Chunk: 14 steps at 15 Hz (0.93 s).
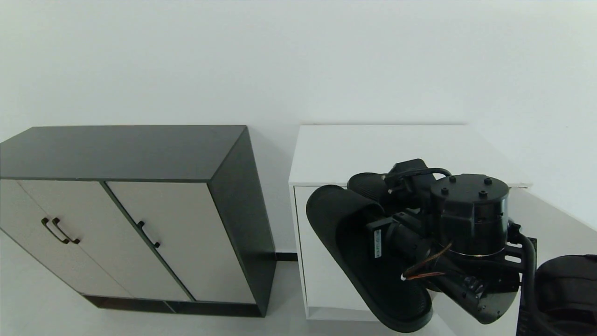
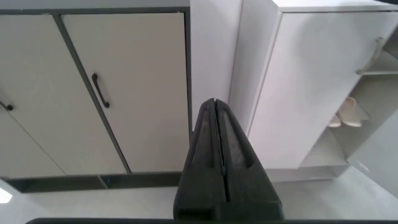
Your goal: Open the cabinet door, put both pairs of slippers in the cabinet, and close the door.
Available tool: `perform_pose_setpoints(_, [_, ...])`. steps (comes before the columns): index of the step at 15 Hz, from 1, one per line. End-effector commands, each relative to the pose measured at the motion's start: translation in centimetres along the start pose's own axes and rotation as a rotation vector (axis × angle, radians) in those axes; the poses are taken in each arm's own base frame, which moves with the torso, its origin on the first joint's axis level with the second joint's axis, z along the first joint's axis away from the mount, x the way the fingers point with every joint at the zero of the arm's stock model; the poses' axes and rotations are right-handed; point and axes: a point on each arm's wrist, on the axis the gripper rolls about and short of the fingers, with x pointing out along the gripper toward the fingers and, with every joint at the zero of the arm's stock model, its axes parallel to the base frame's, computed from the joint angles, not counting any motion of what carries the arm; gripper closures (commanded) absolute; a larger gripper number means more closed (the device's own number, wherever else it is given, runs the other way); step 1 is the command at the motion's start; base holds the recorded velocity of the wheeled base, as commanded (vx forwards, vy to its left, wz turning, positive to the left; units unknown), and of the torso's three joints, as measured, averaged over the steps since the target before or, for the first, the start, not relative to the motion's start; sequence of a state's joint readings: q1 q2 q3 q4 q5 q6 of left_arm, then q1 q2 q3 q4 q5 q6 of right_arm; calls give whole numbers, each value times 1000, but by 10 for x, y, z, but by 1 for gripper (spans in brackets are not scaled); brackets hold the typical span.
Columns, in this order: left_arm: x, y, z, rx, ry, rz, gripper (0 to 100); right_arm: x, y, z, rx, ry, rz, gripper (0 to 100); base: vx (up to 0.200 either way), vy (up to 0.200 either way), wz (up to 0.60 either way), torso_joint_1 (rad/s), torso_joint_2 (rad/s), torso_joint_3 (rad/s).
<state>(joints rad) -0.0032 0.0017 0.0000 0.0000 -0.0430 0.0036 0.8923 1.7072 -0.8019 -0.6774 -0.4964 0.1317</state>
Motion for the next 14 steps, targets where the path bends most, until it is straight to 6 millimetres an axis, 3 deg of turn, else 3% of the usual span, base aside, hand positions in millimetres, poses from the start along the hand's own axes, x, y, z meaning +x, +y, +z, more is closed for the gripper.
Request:
perform_pose_setpoints(1, [0,0,0,-1,3,2,100,0,0,-1,-1,2,0,100,0,0,0,0,0,0])
perform_pose_setpoints(14, [0,0,0,-1,0,3,100,-1,-1,-3,6,-17,-1,100,0,0,0,0,0,0])
